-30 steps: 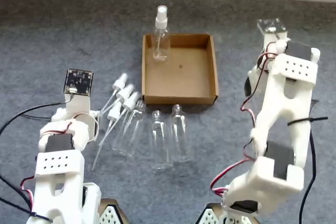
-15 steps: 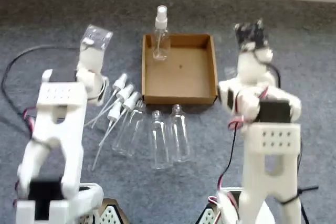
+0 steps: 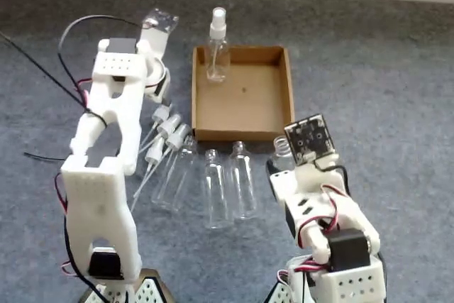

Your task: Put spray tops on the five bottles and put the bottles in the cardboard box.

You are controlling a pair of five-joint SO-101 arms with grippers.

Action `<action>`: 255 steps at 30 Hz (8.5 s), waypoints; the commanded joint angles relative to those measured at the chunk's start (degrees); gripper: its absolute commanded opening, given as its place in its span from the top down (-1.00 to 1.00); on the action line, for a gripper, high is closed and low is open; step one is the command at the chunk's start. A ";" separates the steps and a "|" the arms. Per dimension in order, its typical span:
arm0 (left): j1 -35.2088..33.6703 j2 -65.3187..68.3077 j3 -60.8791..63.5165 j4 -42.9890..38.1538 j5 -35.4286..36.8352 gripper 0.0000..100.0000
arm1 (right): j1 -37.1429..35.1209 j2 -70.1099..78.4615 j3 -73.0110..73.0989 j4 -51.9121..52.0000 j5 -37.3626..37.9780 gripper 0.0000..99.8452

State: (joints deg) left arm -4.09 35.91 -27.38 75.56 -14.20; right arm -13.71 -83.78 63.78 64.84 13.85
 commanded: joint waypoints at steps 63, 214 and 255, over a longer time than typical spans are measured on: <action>21.85 -73.71 -9.89 -0.26 25.14 0.93 | -25.80 -5.49 9.54 -43.91 -4.57 0.99; 27.21 -80.92 30.46 -6.24 2.64 0.77 | -16.66 -5.58 17.54 -46.20 -13.10 0.99; -10.24 -115.91 105.80 -39.82 11.08 0.76 | 4.70 75.12 -20.62 -101.23 -13.01 0.99</action>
State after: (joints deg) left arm -13.76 -79.16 78.64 37.23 -3.56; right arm -10.99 -10.99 46.81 -31.60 1.01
